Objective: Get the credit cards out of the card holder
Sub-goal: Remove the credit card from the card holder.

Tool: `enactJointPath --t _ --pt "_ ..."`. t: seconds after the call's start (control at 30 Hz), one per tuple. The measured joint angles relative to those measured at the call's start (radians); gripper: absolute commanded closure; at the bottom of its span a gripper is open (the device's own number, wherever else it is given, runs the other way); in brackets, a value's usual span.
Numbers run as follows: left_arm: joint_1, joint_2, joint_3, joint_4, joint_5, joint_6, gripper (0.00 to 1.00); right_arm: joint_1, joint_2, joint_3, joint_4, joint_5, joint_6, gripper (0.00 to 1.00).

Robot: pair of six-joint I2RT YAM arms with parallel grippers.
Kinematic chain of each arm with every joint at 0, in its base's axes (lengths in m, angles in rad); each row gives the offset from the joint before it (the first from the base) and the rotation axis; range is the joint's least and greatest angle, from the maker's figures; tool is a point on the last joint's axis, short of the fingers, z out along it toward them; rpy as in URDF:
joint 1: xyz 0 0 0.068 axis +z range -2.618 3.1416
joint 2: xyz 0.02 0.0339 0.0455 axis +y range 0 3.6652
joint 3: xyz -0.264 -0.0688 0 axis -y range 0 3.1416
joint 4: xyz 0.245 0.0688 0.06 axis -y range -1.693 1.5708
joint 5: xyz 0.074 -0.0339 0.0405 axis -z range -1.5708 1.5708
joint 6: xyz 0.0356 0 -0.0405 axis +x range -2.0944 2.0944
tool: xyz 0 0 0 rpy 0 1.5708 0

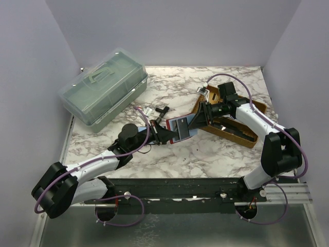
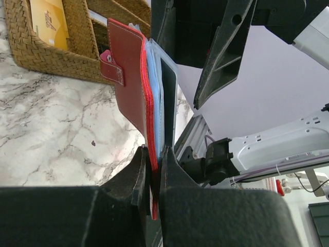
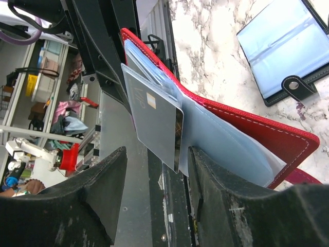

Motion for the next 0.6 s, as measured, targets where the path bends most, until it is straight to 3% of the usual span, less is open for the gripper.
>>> enactJointPath --t 0.37,0.6 --pt "0.000 -0.001 0.084 -0.026 0.002 0.018 1.00 -0.006 0.000 0.000 0.048 -0.095 0.087 0.42" --pt "0.001 0.002 0.117 -0.024 0.011 0.016 1.00 -0.016 0.000 -0.006 0.206 -0.169 0.255 0.50"
